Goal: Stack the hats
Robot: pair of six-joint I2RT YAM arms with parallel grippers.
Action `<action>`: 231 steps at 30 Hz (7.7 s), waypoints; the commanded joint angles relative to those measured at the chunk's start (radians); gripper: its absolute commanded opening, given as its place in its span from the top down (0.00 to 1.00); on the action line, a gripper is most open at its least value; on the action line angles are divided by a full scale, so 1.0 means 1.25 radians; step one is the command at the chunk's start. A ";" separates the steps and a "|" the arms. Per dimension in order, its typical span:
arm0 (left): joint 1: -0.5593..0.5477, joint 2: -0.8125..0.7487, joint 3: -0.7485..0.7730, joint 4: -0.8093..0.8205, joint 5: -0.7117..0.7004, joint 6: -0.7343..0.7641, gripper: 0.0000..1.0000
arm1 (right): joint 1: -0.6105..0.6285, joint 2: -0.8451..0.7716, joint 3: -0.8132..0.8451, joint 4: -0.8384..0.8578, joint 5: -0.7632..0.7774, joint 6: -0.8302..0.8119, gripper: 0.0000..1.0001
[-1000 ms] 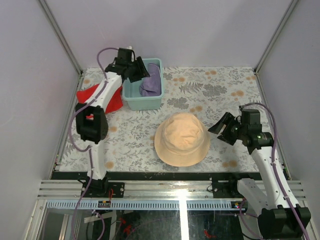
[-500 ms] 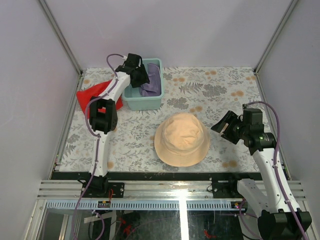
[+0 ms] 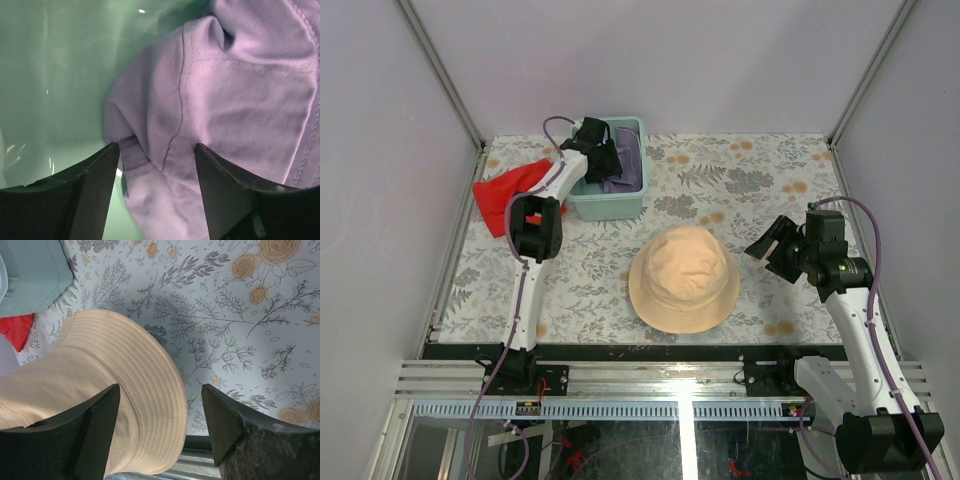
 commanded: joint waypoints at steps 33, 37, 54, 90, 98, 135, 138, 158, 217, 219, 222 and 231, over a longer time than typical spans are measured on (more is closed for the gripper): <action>0.039 -0.281 -0.001 0.064 0.090 0.032 1.00 | -0.002 0.109 0.143 0.060 -0.024 -0.072 0.28; 0.041 -0.361 0.000 0.072 0.122 0.020 1.00 | -0.002 0.155 0.192 0.097 -0.067 -0.076 0.28; -0.042 -0.596 -0.021 -0.029 0.360 -0.137 1.00 | 0.006 0.211 0.376 0.321 -0.410 -0.003 0.28; -0.302 -0.856 -0.283 -0.091 0.249 -0.158 1.00 | 0.135 0.001 0.119 0.611 -0.448 0.334 0.28; -0.354 -0.862 -0.265 -0.186 0.203 -0.111 1.00 | 0.151 -0.070 0.004 0.576 -0.452 0.332 0.28; -0.556 -0.890 -0.516 -0.143 0.185 -0.102 1.00 | 0.158 -0.277 -0.010 -0.160 0.011 0.047 0.28; -0.556 -0.889 -0.515 -0.133 0.187 -0.103 1.00 | 0.157 -0.276 0.007 -0.165 0.044 0.056 0.29; -0.559 -0.898 -0.494 -0.122 0.187 -0.083 1.00 | 0.157 -0.212 0.014 0.246 -0.270 0.258 0.30; -0.490 -0.952 -0.565 -0.057 0.096 -0.117 0.63 | 0.157 -0.229 -0.088 0.008 -0.183 0.141 0.98; -0.439 -0.988 -0.586 -0.047 0.082 -0.132 0.52 | 0.157 -0.214 -0.086 -0.003 -0.173 0.120 0.98; -0.354 -1.059 -0.673 0.009 0.095 -0.150 0.45 | 0.157 -0.189 -0.096 -0.007 -0.165 0.097 0.98; -0.166 -1.152 -1.091 0.353 0.363 -0.367 0.56 | 0.156 -0.127 -0.106 0.037 -0.177 0.102 0.98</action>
